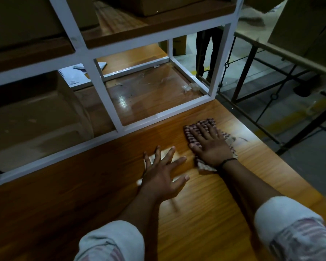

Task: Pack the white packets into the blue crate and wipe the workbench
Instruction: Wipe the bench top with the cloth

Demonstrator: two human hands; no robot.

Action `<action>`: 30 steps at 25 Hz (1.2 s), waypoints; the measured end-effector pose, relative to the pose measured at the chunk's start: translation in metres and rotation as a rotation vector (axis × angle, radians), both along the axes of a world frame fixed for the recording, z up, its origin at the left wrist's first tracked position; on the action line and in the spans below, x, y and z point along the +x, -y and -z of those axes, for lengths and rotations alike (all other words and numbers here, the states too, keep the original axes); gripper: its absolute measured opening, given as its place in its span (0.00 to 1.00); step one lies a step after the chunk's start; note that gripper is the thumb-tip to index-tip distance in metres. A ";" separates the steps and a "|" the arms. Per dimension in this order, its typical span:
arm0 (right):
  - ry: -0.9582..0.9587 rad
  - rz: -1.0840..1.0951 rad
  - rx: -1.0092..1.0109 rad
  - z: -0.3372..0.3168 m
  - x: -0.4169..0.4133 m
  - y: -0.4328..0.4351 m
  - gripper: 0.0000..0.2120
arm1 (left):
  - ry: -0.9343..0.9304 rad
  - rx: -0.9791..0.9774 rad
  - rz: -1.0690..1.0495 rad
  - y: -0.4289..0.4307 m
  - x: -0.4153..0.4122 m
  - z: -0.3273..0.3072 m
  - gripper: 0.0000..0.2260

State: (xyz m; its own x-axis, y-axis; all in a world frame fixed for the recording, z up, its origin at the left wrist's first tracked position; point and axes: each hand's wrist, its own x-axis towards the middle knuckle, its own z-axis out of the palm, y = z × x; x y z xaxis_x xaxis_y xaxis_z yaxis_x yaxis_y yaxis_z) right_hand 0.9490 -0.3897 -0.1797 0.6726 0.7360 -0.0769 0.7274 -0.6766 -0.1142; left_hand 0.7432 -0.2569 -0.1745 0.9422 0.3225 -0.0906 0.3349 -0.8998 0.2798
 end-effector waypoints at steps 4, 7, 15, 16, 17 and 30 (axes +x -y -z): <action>0.031 0.289 0.011 0.007 0.047 0.050 0.33 | 0.010 0.004 0.000 0.000 0.000 0.001 0.29; -0.007 0.473 0.029 0.007 0.048 0.057 0.33 | 0.016 -0.009 -0.005 0.001 0.001 0.002 0.29; 0.022 0.181 0.002 0.009 -0.021 0.090 0.33 | 0.002 -0.002 0.015 -0.001 0.001 0.002 0.30; 0.029 0.269 0.026 0.009 -0.012 0.103 0.33 | 0.007 -0.003 0.013 -0.002 0.000 0.002 0.30; 0.031 0.365 0.043 0.009 -0.003 0.116 0.34 | 0.012 0.000 0.012 -0.002 0.000 0.002 0.30; 0.049 0.308 -0.020 0.007 -0.096 0.164 0.33 | 0.029 -0.019 0.041 -0.002 -0.001 0.007 0.31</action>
